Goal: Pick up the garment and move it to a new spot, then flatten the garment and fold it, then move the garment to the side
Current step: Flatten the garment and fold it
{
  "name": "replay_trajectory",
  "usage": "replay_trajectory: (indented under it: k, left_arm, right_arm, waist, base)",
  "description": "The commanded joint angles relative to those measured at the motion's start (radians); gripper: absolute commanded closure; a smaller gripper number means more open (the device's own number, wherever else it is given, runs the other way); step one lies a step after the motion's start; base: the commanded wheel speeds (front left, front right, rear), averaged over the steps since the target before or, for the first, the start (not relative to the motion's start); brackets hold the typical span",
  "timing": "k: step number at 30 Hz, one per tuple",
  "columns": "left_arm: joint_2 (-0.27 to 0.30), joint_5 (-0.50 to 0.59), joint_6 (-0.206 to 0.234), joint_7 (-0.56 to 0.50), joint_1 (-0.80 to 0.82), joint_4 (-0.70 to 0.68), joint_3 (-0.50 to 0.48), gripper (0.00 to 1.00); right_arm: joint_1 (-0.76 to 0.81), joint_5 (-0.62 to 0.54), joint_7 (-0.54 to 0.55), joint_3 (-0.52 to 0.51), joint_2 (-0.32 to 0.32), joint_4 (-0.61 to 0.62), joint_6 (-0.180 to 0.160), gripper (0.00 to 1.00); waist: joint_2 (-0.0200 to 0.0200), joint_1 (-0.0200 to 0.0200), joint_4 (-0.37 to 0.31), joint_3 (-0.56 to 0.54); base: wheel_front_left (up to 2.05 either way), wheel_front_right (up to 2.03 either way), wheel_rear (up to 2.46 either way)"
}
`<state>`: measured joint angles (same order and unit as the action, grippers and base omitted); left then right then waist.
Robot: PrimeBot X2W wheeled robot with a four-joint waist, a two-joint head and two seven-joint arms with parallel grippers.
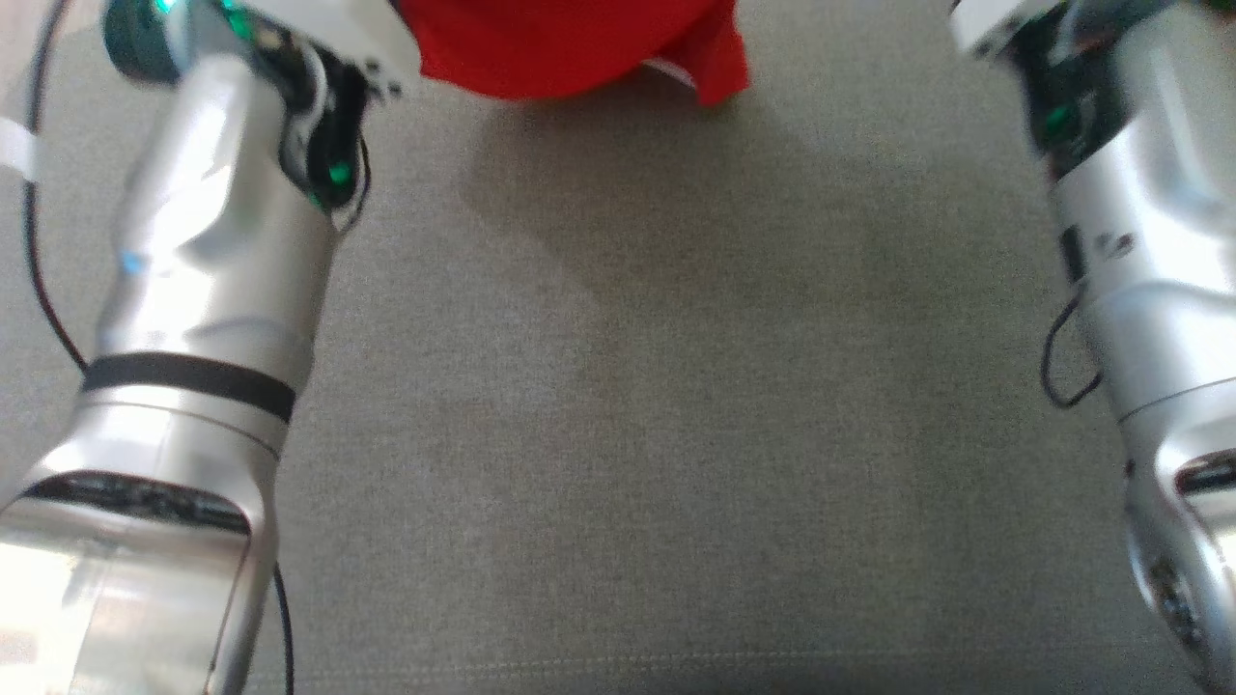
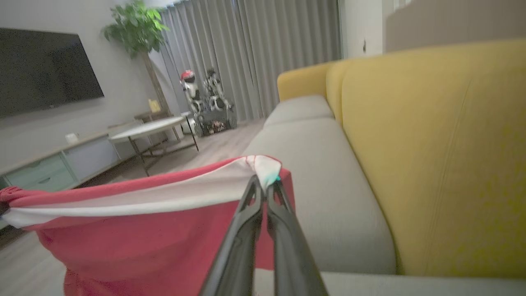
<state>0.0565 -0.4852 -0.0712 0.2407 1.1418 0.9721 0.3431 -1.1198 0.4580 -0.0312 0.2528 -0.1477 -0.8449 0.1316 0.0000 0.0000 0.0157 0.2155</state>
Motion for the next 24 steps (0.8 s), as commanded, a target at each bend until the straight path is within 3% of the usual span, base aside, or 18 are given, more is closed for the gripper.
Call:
replay_trajectory:
  k: [1, 8, 15, 24]
  left_arm:
    - [0.024, -0.010, -0.009, 0.014, 0.036, 0.025, -0.024, 1.00]
    - [0.000, -0.058, -0.022, 0.020, -0.059, 0.146, -0.051, 1.00]
    - [-0.005, -0.025, -0.021, 0.021, -0.258, 0.039, -0.067, 1.00]
    - [-0.001, 0.038, -0.013, 0.021, -0.511, -0.155, -0.115, 1.00]
  right_arm:
    - [-0.032, 0.015, -0.026, 0.036, 0.031, -0.020, -0.001, 1.00]
    - [0.066, 0.107, -0.104, 0.150, 0.055, -0.151, -0.001, 1.00]
    - [0.262, 0.201, -0.170, 0.245, 0.038, -0.158, -0.001, 1.00]
    - [0.510, 0.286, -0.215, 0.308, -0.015, -0.016, -0.001, 1.00]
  waist:
    - [0.0000, 0.0000, -0.004, 0.030]
    - [0.0000, 0.0000, -0.005, 0.093]
    - [0.0000, 0.0000, -0.004, 0.107]
    - [0.0000, 0.0000, -0.025, 0.067]
  base:
    - [0.00, 0.00, 0.00]
    - [0.00, 0.00, 0.00]
    - [0.00, 0.00, 0.00]
    - [0.00, 0.00, 0.00]
